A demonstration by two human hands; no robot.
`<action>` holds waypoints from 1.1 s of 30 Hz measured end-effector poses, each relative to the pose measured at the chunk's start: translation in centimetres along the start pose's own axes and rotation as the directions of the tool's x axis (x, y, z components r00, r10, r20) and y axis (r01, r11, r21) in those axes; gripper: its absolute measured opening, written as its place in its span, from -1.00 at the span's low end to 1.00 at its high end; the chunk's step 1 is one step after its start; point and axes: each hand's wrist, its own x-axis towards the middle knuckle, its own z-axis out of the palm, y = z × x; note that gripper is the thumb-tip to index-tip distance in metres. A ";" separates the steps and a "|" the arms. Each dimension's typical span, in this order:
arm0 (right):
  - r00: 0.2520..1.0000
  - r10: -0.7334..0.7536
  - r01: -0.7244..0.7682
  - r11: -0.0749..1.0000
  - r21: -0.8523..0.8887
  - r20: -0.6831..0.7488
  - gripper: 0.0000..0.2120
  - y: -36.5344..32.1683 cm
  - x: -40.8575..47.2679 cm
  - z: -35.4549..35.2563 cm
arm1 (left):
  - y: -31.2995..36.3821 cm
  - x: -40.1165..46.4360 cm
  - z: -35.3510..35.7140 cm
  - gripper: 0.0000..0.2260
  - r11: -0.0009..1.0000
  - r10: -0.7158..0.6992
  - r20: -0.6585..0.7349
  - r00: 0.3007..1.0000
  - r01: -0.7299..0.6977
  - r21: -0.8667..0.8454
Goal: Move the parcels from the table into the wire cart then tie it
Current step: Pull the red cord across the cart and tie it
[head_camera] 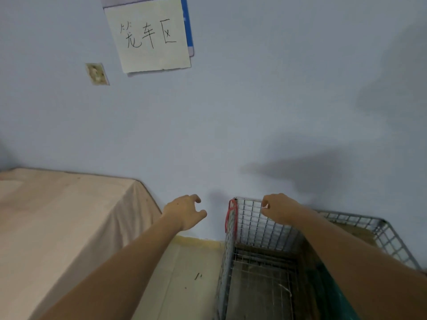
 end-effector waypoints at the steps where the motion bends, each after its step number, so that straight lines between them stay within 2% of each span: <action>1: 1.000 0.006 -0.006 1.000 0.013 0.005 -0.67 0.1 1.0 0.2 | 0.1 1.3 0.3 -0.46 1.000 0.015 0.019 1.000 -0.015 -0.004; 6: 0.998 0.048 -0.050 0.996 0.070 0.027 -0.77 0.5 5.5 1.9 | 0.4 7.4 3.1 -0.49 0.996 0.084 0.092 0.992 -0.083 -0.020; 12: 0.990 0.120 -0.126 0.987 0.095 0.073 -0.80 0.7 12.2 5.6 | 0.8 14.6 7.9 -0.55 0.987 0.157 0.123 0.980 -0.152 -0.054; 21: 0.961 0.180 -0.212 0.967 0.141 0.211 -0.82 1.4 25.7 13.4 | -0.1 28.3 16.7 -0.62 0.978 0.204 0.295 0.933 -0.183 -0.098; 27: 0.940 0.248 -0.299 0.930 0.212 0.235 -0.79 2.4 34.6 18.7 | -0.8 35.8 22.8 -0.61 0.980 0.194 0.389 0.901 -0.163 -0.112; 30: 0.921 0.328 -0.366 0.913 0.180 0.210 -0.77 2.7 37.3 20.9 | -1.0 37.7 25.3 -0.62 0.976 0.215 0.400 0.891 -0.183 -0.117; 33: 0.920 0.326 -0.363 0.917 0.165 0.217 -0.70 3.0 39.0 22.7 | -1.0 39.1 27.1 -0.61 0.973 0.228 0.415 0.881 -0.190 -0.132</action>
